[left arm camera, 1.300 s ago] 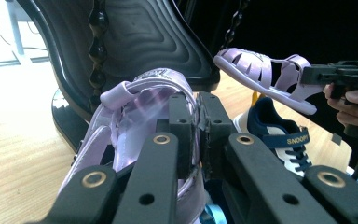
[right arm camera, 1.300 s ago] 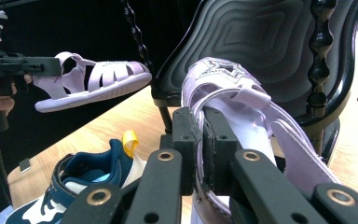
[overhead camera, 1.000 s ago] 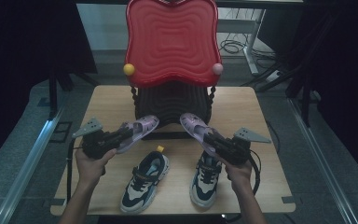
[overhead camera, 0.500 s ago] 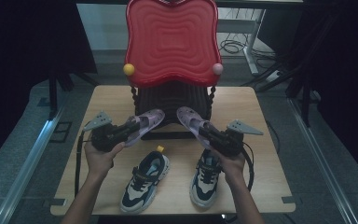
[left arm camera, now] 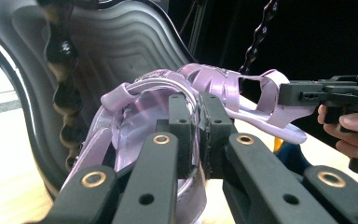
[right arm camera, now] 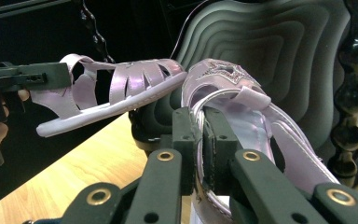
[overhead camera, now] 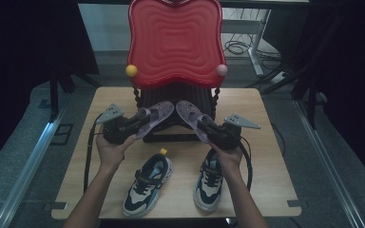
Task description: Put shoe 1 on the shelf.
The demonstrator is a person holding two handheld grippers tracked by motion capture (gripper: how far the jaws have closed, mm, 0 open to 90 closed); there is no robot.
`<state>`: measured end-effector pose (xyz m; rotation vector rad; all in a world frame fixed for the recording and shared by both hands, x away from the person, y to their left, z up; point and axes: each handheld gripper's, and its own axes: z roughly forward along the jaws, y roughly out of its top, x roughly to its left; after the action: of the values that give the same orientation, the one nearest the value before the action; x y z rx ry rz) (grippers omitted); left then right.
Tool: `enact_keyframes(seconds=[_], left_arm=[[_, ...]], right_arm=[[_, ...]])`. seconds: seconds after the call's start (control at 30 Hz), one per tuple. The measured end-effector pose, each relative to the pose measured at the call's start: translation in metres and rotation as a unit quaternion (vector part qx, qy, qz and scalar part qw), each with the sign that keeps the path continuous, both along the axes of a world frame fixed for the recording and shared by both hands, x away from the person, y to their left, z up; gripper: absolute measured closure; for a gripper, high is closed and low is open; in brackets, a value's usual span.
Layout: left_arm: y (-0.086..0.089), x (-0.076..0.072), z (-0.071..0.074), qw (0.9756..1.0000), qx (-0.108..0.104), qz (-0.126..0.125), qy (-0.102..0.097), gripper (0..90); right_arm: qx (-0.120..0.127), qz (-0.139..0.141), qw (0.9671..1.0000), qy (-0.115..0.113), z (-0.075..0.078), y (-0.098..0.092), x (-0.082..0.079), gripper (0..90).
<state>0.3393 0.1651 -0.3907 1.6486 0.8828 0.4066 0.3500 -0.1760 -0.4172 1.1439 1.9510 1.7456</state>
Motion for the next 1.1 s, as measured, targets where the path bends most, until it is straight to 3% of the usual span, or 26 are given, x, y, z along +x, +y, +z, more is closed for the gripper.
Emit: enact_keyframes(seconds=[0.77,1.1], left_arm=[[-0.013,0.025,-0.010,0.9998,-0.010,0.016,0.000,84.9],[-0.025,0.032,-0.013,0.9995,-0.011,0.023,-0.017,85.2]], right_arm=[[0.009,-0.020,0.9998,-0.001,0.000,0.016,0.018,84.8],[-0.002,-0.026,0.9995,-0.019,0.003,0.027,0.027,84.9]])
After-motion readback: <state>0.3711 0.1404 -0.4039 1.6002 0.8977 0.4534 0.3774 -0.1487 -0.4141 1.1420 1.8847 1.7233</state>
